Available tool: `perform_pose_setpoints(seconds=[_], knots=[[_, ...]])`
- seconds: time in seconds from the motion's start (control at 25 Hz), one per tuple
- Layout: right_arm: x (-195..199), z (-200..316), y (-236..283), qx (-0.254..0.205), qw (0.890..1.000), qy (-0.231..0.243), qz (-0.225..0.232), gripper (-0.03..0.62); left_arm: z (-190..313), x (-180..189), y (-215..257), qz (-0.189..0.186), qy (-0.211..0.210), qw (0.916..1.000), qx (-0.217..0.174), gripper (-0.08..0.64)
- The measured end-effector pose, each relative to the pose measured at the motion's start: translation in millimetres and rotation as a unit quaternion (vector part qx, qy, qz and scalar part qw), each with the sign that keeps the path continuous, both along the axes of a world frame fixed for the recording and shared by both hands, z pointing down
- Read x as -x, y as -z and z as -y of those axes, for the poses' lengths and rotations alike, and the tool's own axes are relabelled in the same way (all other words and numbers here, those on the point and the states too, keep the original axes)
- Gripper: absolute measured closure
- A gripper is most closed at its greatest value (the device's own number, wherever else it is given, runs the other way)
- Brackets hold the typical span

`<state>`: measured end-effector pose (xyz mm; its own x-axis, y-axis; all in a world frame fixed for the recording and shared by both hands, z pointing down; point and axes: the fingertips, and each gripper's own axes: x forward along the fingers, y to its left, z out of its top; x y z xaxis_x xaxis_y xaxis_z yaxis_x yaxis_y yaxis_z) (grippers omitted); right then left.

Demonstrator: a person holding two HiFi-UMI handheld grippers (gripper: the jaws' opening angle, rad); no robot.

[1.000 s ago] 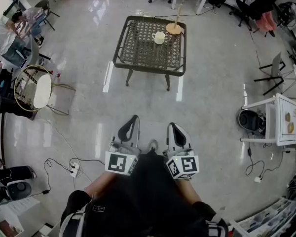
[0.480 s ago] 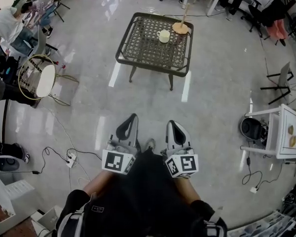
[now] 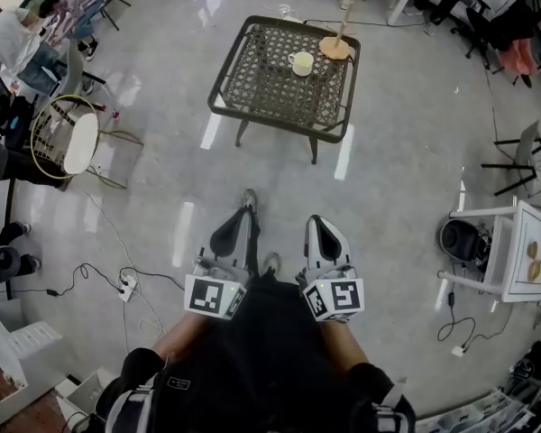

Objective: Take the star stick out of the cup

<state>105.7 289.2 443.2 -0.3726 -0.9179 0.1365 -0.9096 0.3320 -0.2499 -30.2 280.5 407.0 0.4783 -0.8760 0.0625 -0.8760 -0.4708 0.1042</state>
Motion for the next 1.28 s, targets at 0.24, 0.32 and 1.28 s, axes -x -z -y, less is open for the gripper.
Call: perform_pose_setpoints(seconds=[0.24, 0.32, 1.28], knots=[[-4, 63, 0, 0.000, 1.000, -0.016, -0.015, 0.583, 74, -5, 2, -0.014, -0.018, 0.9997, -0.008, 0.545], [-1, 92, 5, 0.000, 1.000, -0.022, -0.021, 0.583, 105, -4, 6, -0.016, -0.024, 0.9995, -0.010, 0.544], [30, 371, -34, 0.057, 0.991, -0.072, -0.094, 0.583, 375, 37, 5, -0.051, -0.086, 0.9948, 0.019, 0.544]])
